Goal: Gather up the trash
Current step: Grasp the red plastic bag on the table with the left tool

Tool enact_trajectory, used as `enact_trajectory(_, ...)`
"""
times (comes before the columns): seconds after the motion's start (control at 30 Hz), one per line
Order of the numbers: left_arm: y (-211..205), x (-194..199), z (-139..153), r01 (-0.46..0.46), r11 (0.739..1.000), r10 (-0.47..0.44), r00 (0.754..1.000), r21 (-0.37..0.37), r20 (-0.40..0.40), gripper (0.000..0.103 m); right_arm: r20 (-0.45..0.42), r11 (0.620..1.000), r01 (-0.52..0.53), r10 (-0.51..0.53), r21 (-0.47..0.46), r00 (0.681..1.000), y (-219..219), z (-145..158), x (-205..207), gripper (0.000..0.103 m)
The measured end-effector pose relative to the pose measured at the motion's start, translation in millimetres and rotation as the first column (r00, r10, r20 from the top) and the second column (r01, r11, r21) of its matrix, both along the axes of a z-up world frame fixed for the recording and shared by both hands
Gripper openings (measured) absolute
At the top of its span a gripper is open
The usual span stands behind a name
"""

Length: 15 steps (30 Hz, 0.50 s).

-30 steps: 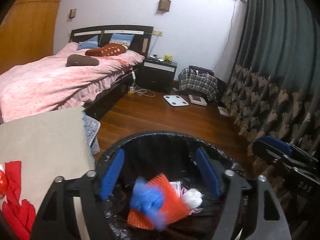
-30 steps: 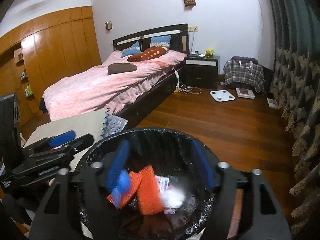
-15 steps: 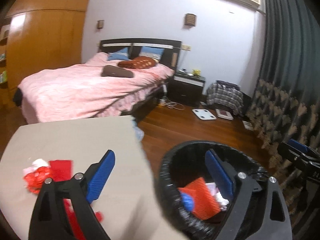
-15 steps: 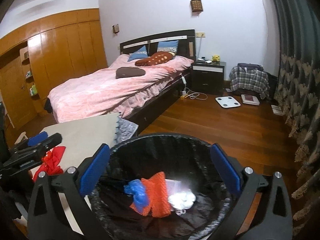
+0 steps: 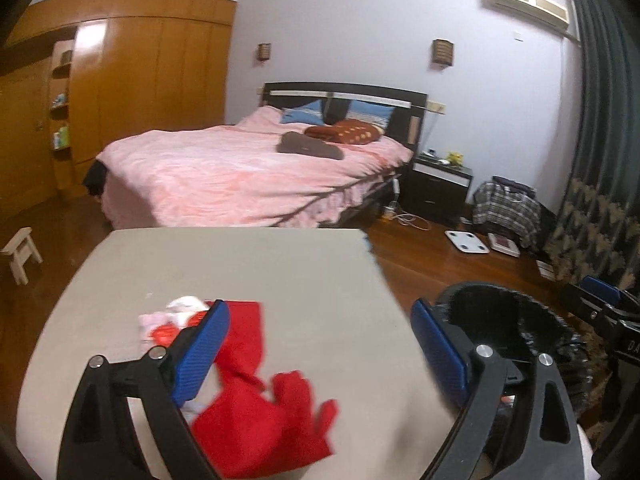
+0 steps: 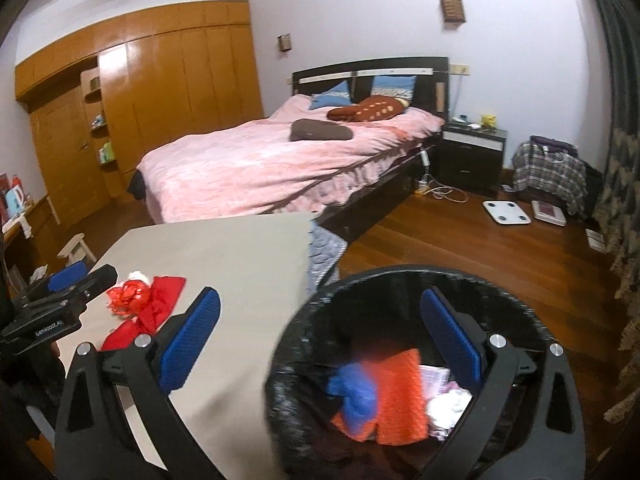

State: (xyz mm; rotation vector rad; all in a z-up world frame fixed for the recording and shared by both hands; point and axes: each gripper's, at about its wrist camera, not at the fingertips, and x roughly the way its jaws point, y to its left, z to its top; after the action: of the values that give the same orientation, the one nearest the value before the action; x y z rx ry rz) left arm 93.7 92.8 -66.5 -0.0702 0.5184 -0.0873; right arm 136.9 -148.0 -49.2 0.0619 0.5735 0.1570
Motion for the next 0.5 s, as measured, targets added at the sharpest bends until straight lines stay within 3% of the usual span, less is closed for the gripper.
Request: enact_trajectory(0.5, 86, 8, -35, -0.188, 0.982, 0.19, 0.98, 0.028, -0.057, 0.084, -0.034, 0.993, -0.119, 0.118, -0.01, 0.992, 81, -27, 38, 0.098)
